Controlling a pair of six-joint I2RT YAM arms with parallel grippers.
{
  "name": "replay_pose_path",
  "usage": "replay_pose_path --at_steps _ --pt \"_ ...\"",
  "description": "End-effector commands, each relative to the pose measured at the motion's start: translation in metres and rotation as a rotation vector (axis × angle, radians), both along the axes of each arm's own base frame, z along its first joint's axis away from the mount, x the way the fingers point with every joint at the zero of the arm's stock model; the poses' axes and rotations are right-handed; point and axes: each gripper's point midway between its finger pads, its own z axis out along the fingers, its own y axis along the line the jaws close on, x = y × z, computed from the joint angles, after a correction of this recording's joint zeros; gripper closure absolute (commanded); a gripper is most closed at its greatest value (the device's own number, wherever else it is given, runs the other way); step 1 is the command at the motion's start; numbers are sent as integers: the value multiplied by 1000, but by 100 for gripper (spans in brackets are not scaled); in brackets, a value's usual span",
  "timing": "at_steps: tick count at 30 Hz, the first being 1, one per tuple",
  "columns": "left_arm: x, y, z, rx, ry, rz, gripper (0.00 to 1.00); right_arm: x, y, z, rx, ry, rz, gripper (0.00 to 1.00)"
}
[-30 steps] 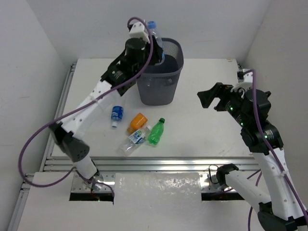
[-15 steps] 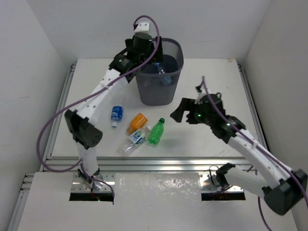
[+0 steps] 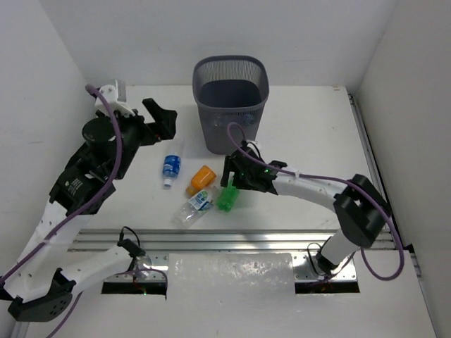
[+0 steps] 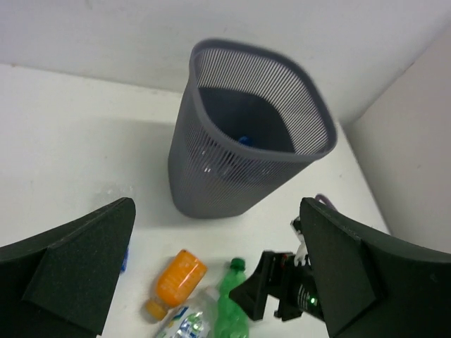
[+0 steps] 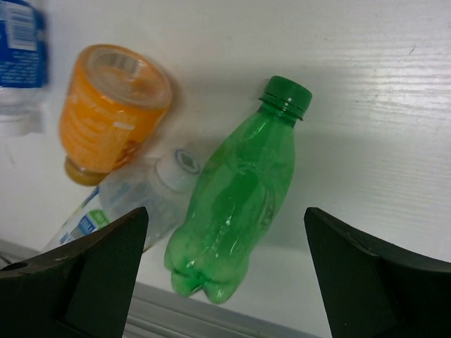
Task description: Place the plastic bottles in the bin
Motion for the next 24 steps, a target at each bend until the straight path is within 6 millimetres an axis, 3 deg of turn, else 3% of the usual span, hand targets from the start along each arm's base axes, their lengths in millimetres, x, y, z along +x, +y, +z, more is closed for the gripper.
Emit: replay_pose_path --at_steps 1,3,6,9,10,11,13,14,15,16,17,18,19,20,22,24 --pt "8 -3 -53 80 125 1 0 13 10 -10 20 -10 -47 10" --pt "6 -4 -68 102 155 -7 0 6 10 -29 12 32 -33 14" --pt "7 -10 -85 117 188 -38 0 2 5 -40 -5 43 -28 21" --pt "7 -23 -93 100 210 -95 0 -10 -21 -55 -54 60 -43 29" --pt "6 -27 -95 92 216 -113 0 -10 -25 -45 -40 30 -48 33" --pt "6 -31 -96 82 217 -131 0 -11 -32 -42 -54 9 -43 41" --pt "3 -49 -102 38 224 -216 0 -16 -51 -41 -100 -28 -55 47" --pt "2 -57 -105 22 227 -250 0 -15 -55 -27 -105 -79 -26 52" --pt "-1 -72 -103 -24 222 -321 0 -15 -58 -20 -112 -108 -6 64" --pt "-2 -81 -117 -34 254 -360 0 -19 -60 -18 -114 -127 40 71" --pt "-5 -91 -122 -54 266 -415 0 -15 -55 6 -98 -232 122 74" --pt "-11 -111 -120 -105 268 -517 0 -23 -53 7 -78 -251 192 80" --pt "-17 -120 -131 -123 292 -570 0 -22 -50 19 -75 -334 266 81" --pt "-26 -137 -122 -176 267 -672 0 -31 -51 35 -26 -415 311 81" --pt "-38 -156 -133 -204 289 -764 0 -43 -36 70 77 -591 457 80" --pt "-49 -176 -129 -231 271 -870 0 -58 -36 105 160 -722 510 79"
